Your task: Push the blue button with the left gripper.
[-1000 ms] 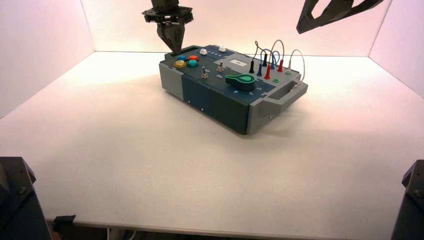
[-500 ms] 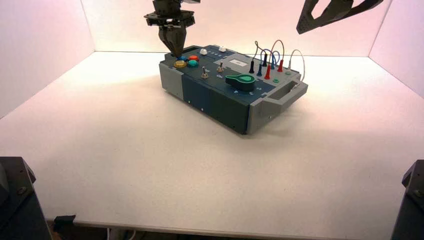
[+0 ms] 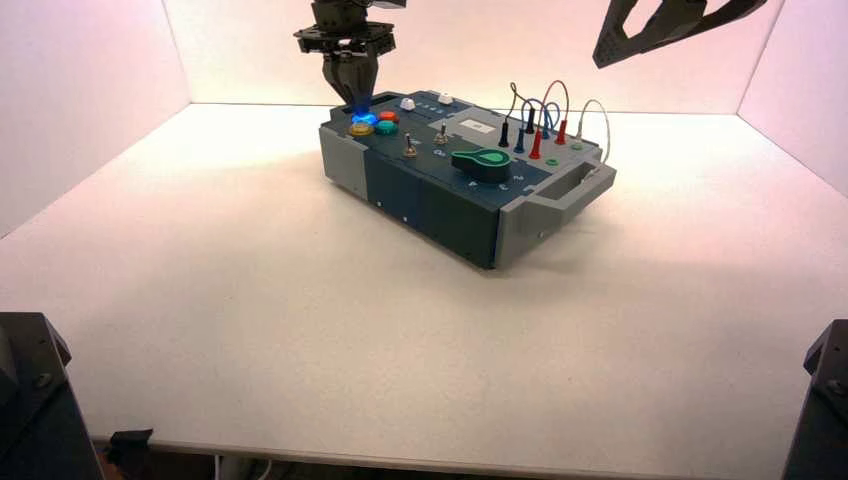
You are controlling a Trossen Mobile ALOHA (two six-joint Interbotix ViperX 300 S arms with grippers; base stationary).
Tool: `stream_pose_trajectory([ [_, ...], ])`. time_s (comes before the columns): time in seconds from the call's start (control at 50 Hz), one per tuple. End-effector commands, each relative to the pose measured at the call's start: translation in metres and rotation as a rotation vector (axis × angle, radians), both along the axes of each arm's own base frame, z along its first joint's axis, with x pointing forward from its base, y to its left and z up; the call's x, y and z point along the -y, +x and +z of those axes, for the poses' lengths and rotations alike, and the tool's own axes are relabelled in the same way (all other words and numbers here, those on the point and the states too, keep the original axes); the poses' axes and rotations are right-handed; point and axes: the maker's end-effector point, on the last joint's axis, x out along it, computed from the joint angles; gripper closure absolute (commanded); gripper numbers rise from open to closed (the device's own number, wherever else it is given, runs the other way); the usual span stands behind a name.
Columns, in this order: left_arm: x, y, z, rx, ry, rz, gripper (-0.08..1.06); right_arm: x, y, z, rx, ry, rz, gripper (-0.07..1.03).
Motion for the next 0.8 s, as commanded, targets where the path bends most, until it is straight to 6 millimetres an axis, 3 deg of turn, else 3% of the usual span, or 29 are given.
stream_pose_trajectory([
  [0.02,0.007,-0.001,0.004,0.01,-0.002,-0.014,1.01,-0.002,0.005,0.009,0.023,0.019,-0.008,0.23],
  [0.2,0.007,-0.003,0.009,0.016,-0.004,-0.014,1.0,-0.001,0.005,0.009,0.022,0.02,-0.011,0.23],
  [0.32,0.007,-0.004,0.028,0.046,-0.015,-0.014,1.01,-0.001,0.005,0.009,0.024,0.02,-0.011,0.23],
  [0.42,0.006,-0.005,0.053,0.09,-0.03,-0.013,1.01,-0.001,0.005,0.011,0.029,0.023,-0.011,0.23],
  [0.56,0.003,-0.012,0.106,0.202,-0.069,-0.006,1.01,0.0,0.004,0.012,0.035,0.025,-0.011,0.23],
  [0.7,-0.004,-0.03,0.149,0.301,-0.112,0.011,1.01,0.0,0.004,0.014,0.041,0.028,-0.011,0.23],
  [0.8,-0.009,-0.047,0.165,0.342,-0.131,0.02,1.0,0.0,0.004,0.013,0.041,0.028,-0.011,0.23],
])
